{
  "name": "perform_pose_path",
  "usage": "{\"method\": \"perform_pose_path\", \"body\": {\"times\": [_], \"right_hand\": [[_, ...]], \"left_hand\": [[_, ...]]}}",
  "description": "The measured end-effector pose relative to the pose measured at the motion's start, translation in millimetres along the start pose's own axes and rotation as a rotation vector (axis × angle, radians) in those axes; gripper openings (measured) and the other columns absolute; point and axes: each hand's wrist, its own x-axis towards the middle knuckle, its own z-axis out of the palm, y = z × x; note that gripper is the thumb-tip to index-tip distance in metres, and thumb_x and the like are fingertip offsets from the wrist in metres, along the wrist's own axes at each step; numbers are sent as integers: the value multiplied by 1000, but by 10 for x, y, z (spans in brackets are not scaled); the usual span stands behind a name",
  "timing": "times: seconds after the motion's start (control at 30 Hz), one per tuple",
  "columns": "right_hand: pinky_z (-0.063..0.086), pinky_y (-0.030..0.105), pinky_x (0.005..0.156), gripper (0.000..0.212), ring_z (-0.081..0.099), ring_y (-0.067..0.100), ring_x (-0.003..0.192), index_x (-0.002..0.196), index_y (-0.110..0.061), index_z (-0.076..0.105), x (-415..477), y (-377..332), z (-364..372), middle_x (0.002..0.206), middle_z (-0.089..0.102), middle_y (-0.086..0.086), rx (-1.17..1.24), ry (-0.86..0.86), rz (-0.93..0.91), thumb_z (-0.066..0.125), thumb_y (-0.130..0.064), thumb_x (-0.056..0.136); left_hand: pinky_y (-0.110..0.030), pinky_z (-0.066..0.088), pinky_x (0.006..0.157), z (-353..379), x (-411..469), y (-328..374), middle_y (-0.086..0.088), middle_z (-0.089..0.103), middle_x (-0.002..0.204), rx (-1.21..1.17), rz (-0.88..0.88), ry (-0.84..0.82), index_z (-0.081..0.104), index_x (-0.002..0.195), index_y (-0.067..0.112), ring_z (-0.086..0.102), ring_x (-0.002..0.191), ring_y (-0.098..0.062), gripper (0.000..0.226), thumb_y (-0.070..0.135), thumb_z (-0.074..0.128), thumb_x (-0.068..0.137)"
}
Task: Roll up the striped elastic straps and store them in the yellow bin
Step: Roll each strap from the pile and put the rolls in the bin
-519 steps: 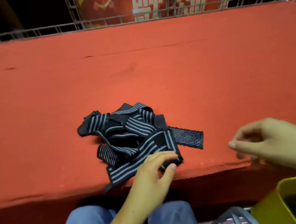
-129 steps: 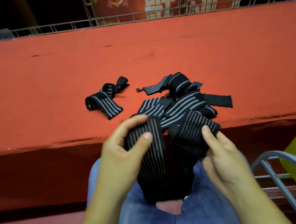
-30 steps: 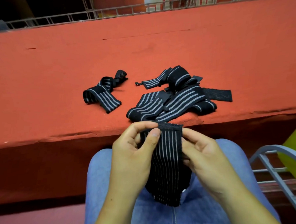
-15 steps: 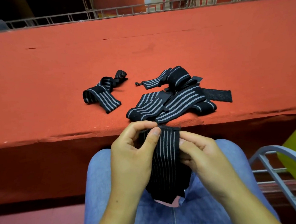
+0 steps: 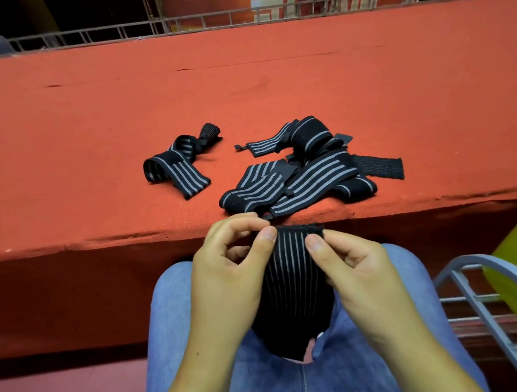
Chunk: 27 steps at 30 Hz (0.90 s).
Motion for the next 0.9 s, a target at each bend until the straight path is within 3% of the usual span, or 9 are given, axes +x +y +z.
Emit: {"method": "perform_pose_path", "body": {"times": [0.13, 0.23, 0.4, 0.47, 0.57, 0.67, 0.8, 0.9], "right_hand": [[57, 28, 75, 20, 74, 13, 83, 96, -19, 83, 2, 32, -12, 88, 81, 7, 13, 57, 19, 64, -26, 97], [58, 42, 77, 19, 74, 19, 82, 100, -21, 81, 10, 52, -19, 89, 80, 13, -6, 81, 46, 66, -31, 95], [61, 34, 84, 20, 78, 16, 93, 101, -30, 82, 12, 52, -24, 96, 82, 0, -79, 87, 18, 67, -38, 90], [60, 30, 83, 20, 78, 18, 93, 100, -29, 82, 12, 57, -28, 96, 82, 1, -75, 97, 8, 67, -38, 90], [61, 27, 81, 20, 78, 17, 92, 98, -27, 83, 10, 50, -34, 95, 83, 2, -54, 96, 1, 67, -34, 91], [60, 26, 80, 19, 77, 12, 90, 97, -29, 84, 3, 42, -33, 93, 83, 0, -79, 95, 3, 67, -36, 90], [58, 31, 81, 11, 75, 13, 93, 99, -33, 83, 22, 106, -66, 98, 80, -4, -180, 83, 15, 77, -40, 93], [57, 37, 84, 14, 74, 13, 96, 98, -33, 82, 19, 145, -83, 99, 78, -6, -246, 85, 7, 69, -38, 95]], "left_hand": [[-28, 57, 84, -10, -7, 8, 0, 78, 93, -83, -45, -86, 75, 93, 17, 73, 91, -14, 8, 10, 74, 92], [-22, 55, 79, -12, -9, 18, 1, 78, 86, -80, -39, -80, 77, 90, 18, 72, 84, -9, 11, 7, 76, 90], [-16, 54, 76, -13, -24, 38, 6, 79, 85, -51, -38, -102, 80, 89, 23, 72, 80, -3, 15, 8, 77, 87], [-17, 55, 77, -18, -26, 40, 6, 80, 87, -54, -56, -119, 80, 94, 25, 74, 83, -6, 12, 17, 77, 86], [-19, 56, 83, -24, -33, 28, 9, 79, 95, -18, -78, -200, 79, 103, 28, 74, 91, -7, 23, 33, 75, 81], [-22, 56, 82, -2, -39, 21, 10, 79, 92, 22, -49, -203, 80, 95, 27, 74, 89, -6, 10, 22, 78, 87], [-21, 56, 79, -14, -43, 26, 7, 79, 88, -7, -23, -142, 79, 93, 22, 74, 86, -7, 12, 12, 75, 90], [-18, 55, 79, -18, -31, 30, 8, 79, 89, -7, -24, -139, 79, 93, 22, 74, 86, -6, 12, 12, 75, 90]]}}
